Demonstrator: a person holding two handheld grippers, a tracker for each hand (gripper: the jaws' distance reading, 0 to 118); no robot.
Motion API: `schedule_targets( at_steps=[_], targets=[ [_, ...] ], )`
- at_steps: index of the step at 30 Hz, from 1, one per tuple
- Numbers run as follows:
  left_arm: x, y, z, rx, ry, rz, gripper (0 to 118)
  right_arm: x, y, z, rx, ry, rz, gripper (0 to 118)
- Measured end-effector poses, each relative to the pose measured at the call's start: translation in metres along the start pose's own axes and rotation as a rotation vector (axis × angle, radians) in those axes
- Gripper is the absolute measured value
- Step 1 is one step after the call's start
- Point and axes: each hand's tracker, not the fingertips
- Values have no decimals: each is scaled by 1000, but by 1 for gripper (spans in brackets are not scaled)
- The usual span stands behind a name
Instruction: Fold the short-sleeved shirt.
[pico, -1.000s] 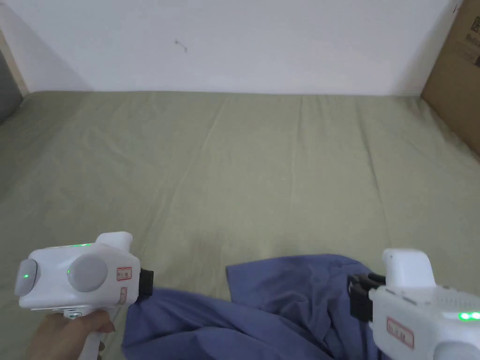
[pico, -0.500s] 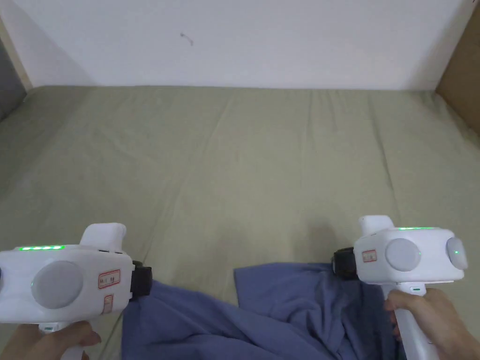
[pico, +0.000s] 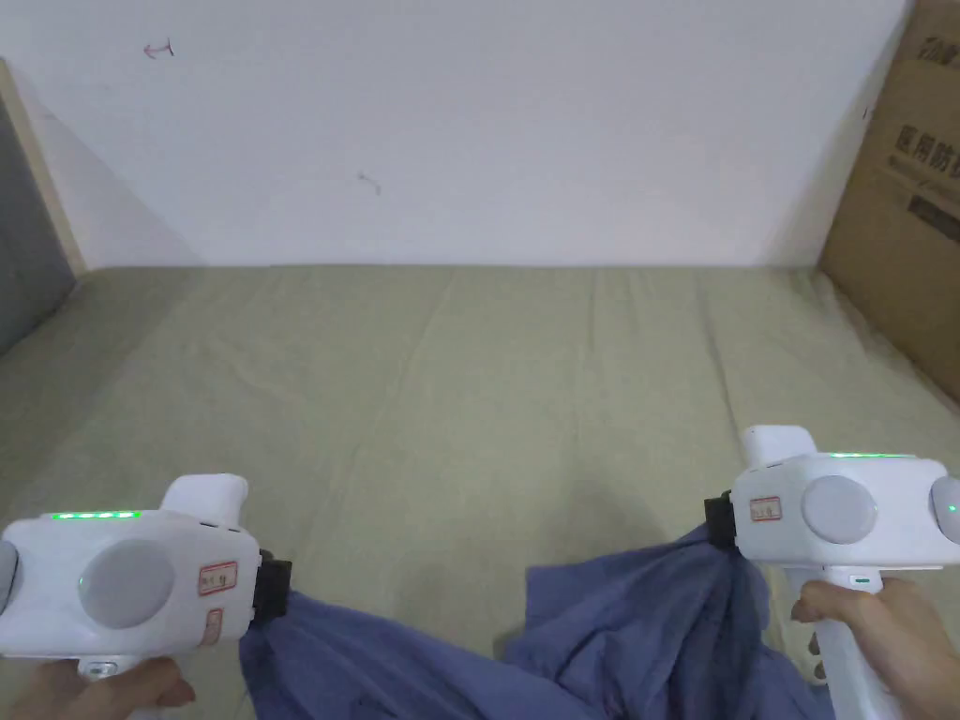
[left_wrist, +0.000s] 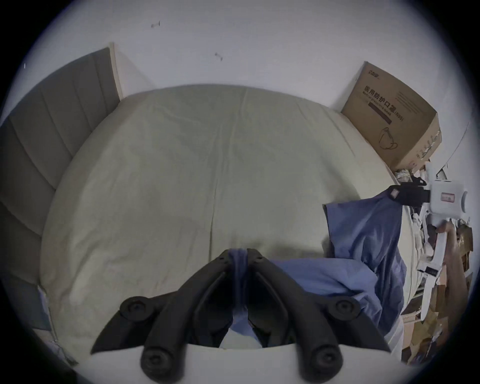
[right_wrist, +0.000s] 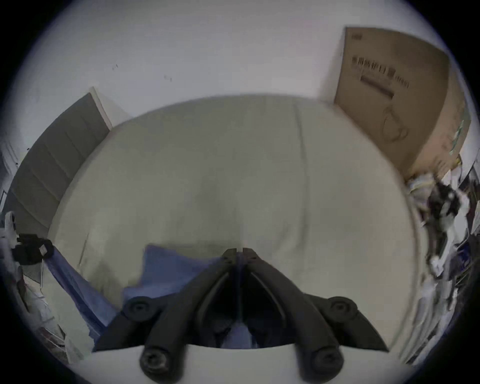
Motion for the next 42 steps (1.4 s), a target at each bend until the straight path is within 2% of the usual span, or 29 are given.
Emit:
schedule_targets(
  at_steps=[6, 9, 10, 12, 15, 20, 24, 30, 34, 36, 39, 42],
  targets=[
    [4, 20, 88, 154, 72, -32, 7, 37, 24, 128, 212, -67, -34, 3],
    [6, 32, 130, 226, 107, -64, 7, 61, 29, 183, 287, -110, -79, 3],
    [7, 36, 144, 264, 125, -88, 7, 63, 28, 206, 323, -146, -106, 3],
    [9, 43, 170, 337, 163, -111, 7, 71, 31, 237, 365, -224, -103, 3],
    [14, 57, 205, 399, 184, -109, 7, 80, 36, 278, 418, -177, -167, 3],
    [24, 85, 241, 485, 209, -121, 7, 74, 57, 321, 497, -160, -185, 3],
    [26, 115, 251, 518, 243, -146, 7, 67, 85, 333, 527, -135, -205, 3],
    [11, 172, 247, 554, 251, -87, 7, 62, 140, 321, 550, -118, -225, 3],
    [0, 222, 237, 578, 275, -62, 7, 60, 191, 298, 560, -105, -240, 3],
    [-3, 248, 236, 602, 276, -39, 7, 59, 219, 288, 567, -69, -278, 3],
    [-6, 286, 234, 651, 288, -60, 7, 56, 263, 282, 605, -77, -250, 3],
    [-10, 327, 232, 677, 289, -67, 7, 56, 306, 284, 656, -64, -272, 3]
  ],
)
